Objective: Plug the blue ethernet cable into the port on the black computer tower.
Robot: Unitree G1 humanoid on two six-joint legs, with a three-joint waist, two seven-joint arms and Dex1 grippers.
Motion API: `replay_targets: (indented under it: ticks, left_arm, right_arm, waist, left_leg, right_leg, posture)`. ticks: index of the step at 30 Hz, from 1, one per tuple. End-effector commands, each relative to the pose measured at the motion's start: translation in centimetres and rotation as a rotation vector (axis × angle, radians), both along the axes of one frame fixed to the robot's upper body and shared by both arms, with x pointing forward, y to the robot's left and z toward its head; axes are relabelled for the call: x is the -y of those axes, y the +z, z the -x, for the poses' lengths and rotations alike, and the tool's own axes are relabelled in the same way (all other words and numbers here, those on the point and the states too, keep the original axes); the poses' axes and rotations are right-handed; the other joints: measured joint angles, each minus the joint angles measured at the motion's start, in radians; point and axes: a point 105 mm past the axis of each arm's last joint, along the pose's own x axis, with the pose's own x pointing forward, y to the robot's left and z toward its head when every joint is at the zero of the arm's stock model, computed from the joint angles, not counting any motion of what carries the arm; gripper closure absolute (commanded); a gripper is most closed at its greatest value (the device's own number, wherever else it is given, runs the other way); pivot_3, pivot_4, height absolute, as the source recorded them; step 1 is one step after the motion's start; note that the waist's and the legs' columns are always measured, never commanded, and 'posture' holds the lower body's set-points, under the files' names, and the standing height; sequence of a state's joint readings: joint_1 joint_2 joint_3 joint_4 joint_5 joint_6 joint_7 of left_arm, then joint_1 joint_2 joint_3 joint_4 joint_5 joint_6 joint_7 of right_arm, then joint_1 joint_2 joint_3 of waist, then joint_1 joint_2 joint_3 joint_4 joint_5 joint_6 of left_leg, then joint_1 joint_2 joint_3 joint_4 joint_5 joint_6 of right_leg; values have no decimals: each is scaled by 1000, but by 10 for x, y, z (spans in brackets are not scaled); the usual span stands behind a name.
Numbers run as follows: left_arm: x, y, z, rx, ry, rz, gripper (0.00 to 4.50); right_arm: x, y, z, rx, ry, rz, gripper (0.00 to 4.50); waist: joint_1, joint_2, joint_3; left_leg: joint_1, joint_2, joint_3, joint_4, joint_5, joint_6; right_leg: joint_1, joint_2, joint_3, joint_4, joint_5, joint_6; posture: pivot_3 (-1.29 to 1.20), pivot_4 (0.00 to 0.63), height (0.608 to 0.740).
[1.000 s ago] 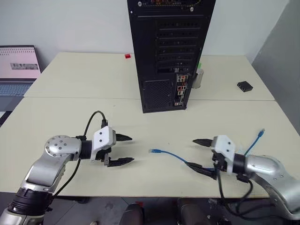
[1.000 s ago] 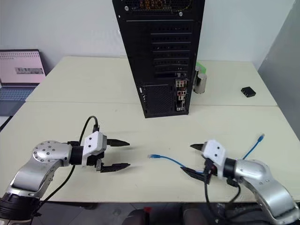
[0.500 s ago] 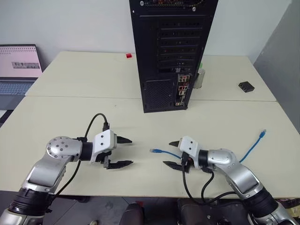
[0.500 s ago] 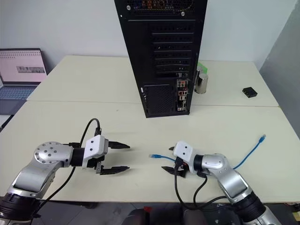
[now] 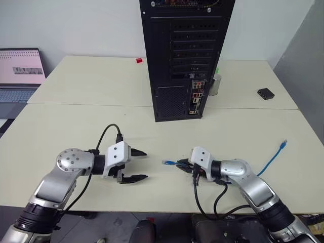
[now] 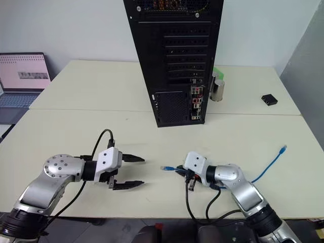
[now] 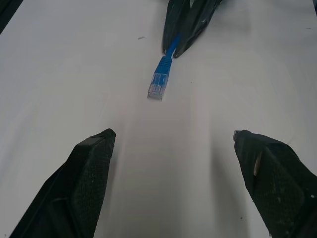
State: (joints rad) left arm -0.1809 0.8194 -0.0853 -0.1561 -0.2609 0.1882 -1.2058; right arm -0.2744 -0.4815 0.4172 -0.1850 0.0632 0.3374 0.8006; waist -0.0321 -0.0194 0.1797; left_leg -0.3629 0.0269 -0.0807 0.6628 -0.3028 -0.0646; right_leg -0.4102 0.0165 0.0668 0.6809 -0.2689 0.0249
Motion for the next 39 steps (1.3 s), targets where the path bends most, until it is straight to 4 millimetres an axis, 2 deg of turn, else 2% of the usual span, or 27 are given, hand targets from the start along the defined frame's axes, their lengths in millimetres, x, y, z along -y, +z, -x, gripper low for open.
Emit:
replay_targets:
  ticks: [1, 8, 22, 27, 28, 36, 39]
  left_arm:
    - [10, 6, -8, 46, -21, 12, 432]
    - [30, 5, -24, 91, -43, 58, 432]
    - [44, -3, -28, 69, -155, 76, 432]
    - [48, -4, -30, 72, -164, 84, 1236]
    - [48, -4, -30, 71, -165, 85, 1607]
    - [49, -7, -32, 71, -163, 80, 3222]
    - [50, -8, -33, 73, -163, 79, 4024]
  right_arm:
    - [1, 15, 2, 58, 26, 21, 4483]
    - [-8, 28, 10, 70, 55, 5, 4483]
    - [-10, 35, 8, 71, 41, -9, 4483]
    - [-11, 37, 7, 75, 42, -12, 4500]
    - [-11, 37, 7, 77, 43, -12, 4500]
    - [-12, 40, 7, 86, 44, -16, 4500]
    - [-12, 41, 7, 89, 45, -15, 4500]
  waist:
    - [2, 0, 0]
    - [-1, 0, 0]
    - [-1, 0, 0]
    - [-1, 0, 0]
    - [-1, 0, 0]
    - [-1, 0, 0]
    - [-1, 0, 0]
  left_leg:
    - [0, 0, 0, 0, 0, 0]
    - [0, 0, -1, 0, 0, 0]
    - [0, 0, -1, 0, 0, 0]
    - [0, 0, -1, 0, 0, 0]
    - [0, 0, -1, 0, 0, 0]
    - [0, 0, -1, 0, 0, 0]
    - [0, 0, -1, 0, 0, 0]
  right_leg:
    - [0, 0, 0, 0, 0, 0]
    - [0, 0, -1, 0, 0, 0]
    - [0, 0, -1, 0, 0, 0]
    - [0, 0, -1, 0, 0, 0]
    - [0, 0, -1, 0, 0, 0]
    - [0, 0, -1, 0, 0, 0]
    - [0, 0, -1, 0, 0, 0]
  posture:
    - [0, 150, 740]
    - [0, 150, 740]
    - [0, 150, 740]
    - [0, 150, 740]
    - [0, 150, 740]
    - [0, 150, 740]
    - [0, 150, 740]
